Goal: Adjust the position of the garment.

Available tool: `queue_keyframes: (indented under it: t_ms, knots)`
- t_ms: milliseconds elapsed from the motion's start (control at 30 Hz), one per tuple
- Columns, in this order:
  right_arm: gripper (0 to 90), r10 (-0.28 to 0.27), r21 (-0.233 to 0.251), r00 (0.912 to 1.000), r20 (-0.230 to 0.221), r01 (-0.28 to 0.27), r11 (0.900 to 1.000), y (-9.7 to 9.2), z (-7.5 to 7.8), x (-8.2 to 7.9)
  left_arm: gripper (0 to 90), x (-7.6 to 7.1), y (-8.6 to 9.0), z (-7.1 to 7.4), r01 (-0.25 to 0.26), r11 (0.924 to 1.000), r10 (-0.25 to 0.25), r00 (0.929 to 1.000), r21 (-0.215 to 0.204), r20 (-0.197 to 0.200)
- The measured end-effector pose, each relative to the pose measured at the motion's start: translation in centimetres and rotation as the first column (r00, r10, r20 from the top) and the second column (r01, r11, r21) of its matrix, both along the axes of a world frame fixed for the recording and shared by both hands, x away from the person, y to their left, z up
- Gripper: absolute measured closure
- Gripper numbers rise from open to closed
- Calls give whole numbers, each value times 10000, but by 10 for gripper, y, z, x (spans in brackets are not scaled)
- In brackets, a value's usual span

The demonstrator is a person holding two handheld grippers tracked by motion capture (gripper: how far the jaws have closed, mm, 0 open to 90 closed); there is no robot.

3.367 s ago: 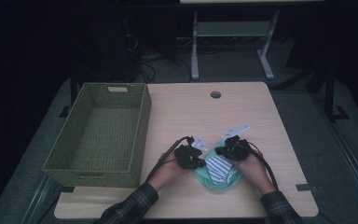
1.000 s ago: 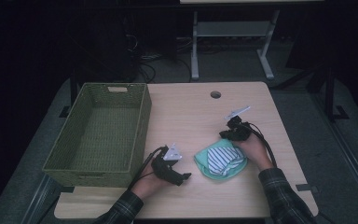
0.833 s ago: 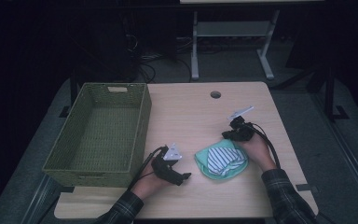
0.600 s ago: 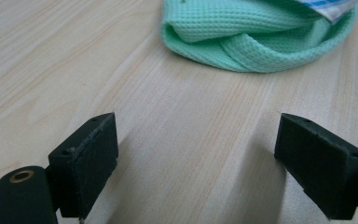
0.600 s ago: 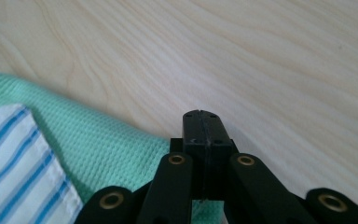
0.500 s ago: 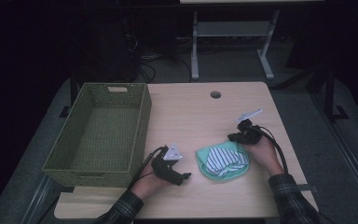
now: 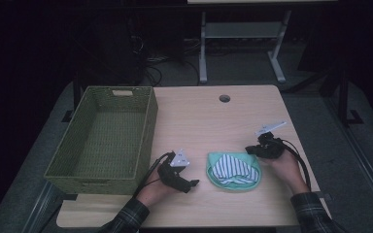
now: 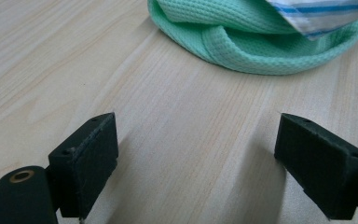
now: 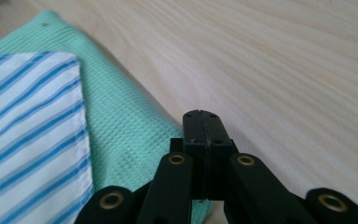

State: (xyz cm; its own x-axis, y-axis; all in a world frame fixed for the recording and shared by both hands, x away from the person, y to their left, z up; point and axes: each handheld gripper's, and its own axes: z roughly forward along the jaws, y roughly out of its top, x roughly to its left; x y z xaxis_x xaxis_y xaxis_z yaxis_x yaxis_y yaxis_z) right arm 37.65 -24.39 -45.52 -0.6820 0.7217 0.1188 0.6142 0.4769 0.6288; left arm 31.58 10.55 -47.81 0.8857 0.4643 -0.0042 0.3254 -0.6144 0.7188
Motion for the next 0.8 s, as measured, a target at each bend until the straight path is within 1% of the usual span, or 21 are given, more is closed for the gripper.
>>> queue_keyframes:
  t_ms: [67, 100, 133, 167, 200, 233, 300, 367, 433, 467, 500, 533, 567, 600, 633, 700, 733, 767, 800]
  knots:
    - [900, 42, -10, 10000, 55, -42, 10000, -2, 1, -3, 126, 0, 0, 0, -7, 10000, 7, 10000, -4, -4]
    - [900, 65, 106, 10000, 58, -66, 9999, -4, 1, -10, 126, 0, 0, 0, -4, 10000, 4, 10000, -1, -2]
    - [900, 105, 38, 9999, 60, -105, 9999, -5, 2, -12, 126, 0, 0, 0, -4, 10000, 4, 10000, 1, -6]
    - [900, 115, 78, 9999, 95, -116, 9999, -5, 3, -16, 126, 0, 0, 0, -4, 10000, 4, 10000, 2, -3]
    - [900, 115, 78, 9999, 95, -116, 9999, -5, 3, -16, 126, 0, 0, 0, -4, 10000, 4, 10000, 2, -3]
    - [900, 198, 107, 9997, 160, -200, 9997, -6, 4, -22, 126, 0, 0, 0, -5, 10000, 5, 10000, 1, -3]
    - [900, 186, 144, 9996, 229, -189, 9997, -6, 5, -27, 126, 0, 0, 0, -4, 10000, 4, 10000, 2, -3]
    - [900, 292, 192, 9987, 413, -300, 9994, -4, 10, -30, 126, 0, 0, 0, -2, 10000, 2, 10000, 2, -2]
    - [900, 417, 569, 9975, 567, -449, 9974, 4, 17, -31, 126, 0, 0, 0, 9, 10000, -10, 10000, 18, 28]
    - [900, 611, 563, 9966, 554, -642, 9963, 9, 21, -30, 126, 0, 0, 0, 10, 10000, -10, 10000, 21, 29]
    - [900, 751, 615, 9948, 682, -793, 9950, 15, 22, -29, 126, 0, 0, 0, 10, 10000, -10, 10000, 20, 30]
    - [900, 819, 707, 9945, 659, -865, 9937, 20, 23, -29, 126, 0, 0, 0, 13, 10000, -13, 10000, 21, 31]
    - [900, 819, 707, 9945, 659, -865, 9937, 20, 23, -29, 126, 0, 0, 0, 13, 10000, -13, 10000, 21, 31]
    - [900, 1078, 834, 9912, 763, -1140, 9900, 33, 25, -25, 126, 0, 0, 0, 12, 10000, -12, 10000, 19, 30]
    - [900, 1205, 854, 9903, 687, -1262, 9883, 39, 25, -23, 126, 0, 0, 0, 15, 10000, -15, 10000, 21, 30]
    - [900, 1397, 764, 9878, 693, -1449, 9865, 50, 24, -21, 126, 0, 0, 0, 15, 10000, -15, 10000, 25, 30]
    - [900, 1512, 817, 9864, 644, -1562, 9843, 57, 23, -19, 126, 0, 0, 0, 13, 10000, -13, 10000, 21, 29]
    - [900, 1512, 817, 9864, 644, -1562, 9843, 57, 23, -19, 126, 0, 0, 0, 13, 10000, -13, 10000, 21, 29]
    - [900, 1624, 787, 9844, 680, -1676, 9827, 63, 22, -18, 126, 0, 0, 0, 15, 10000, -15, 10000, 24, 30]
